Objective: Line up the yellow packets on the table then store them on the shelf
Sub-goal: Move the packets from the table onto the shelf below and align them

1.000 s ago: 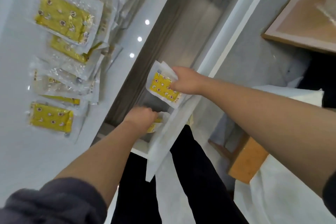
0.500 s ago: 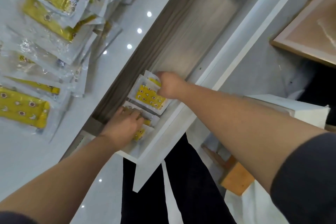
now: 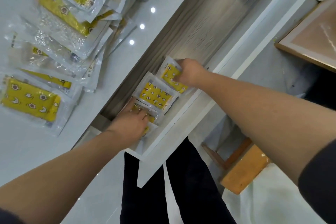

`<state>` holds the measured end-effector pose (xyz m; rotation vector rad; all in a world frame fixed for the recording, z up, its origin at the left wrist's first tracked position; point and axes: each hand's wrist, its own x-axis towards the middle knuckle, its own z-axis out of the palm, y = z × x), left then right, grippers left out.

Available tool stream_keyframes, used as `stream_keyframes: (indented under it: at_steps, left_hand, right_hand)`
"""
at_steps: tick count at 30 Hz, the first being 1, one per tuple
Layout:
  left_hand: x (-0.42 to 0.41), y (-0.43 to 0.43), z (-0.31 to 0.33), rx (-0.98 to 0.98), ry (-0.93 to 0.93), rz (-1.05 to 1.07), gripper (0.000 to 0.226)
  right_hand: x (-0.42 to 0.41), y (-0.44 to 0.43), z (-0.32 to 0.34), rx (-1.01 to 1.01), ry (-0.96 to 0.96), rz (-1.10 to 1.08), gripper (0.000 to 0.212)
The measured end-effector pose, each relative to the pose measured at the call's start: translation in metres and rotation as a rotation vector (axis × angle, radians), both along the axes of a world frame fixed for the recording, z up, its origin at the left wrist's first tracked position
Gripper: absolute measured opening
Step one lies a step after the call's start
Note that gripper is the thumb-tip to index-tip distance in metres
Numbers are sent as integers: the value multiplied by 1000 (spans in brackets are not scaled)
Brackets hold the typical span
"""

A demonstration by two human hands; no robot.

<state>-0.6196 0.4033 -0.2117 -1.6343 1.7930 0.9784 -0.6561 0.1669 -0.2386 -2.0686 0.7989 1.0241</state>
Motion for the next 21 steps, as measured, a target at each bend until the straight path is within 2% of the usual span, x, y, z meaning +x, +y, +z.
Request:
stream_keyframes:
  at_steps: [3, 6, 7, 10, 12, 13, 18, 21]
  left_hand:
    - [1, 6, 5, 27, -12, -17, 52]
    - [-1, 15, 9, 105, 2, -10, 59]
    - [-1, 19, 9, 117, 14, 13, 62]
    - [-2, 27, 9, 84, 60, 120, 62]
    - [-3, 30, 7, 66, 90, 147, 61]
    - [-3, 30, 6, 62, 104, 149, 61]
    - [-2, 22, 0, 47, 192, 211, 52]
    - [-6, 17, -1, 28, 147, 246, 52]
  right_hand:
    - [0, -2, 4, -132, 11, -5, 46]
    - [-8, 11, 13, -413, -181, 154, 62]
    - [-9, 20, 16, -434, -257, 236, 66]
    - [-16, 51, 16, -223, -334, 660, 74]
    - [-23, 63, 10, -55, -195, 933, 75]
    - [-25, 64, 7, -28, -128, 1000, 72]
    - [-23, 37, 11, -76, -31, 1073, 69]
    - [-21, 19, 17, -91, -42, 1019, 66]
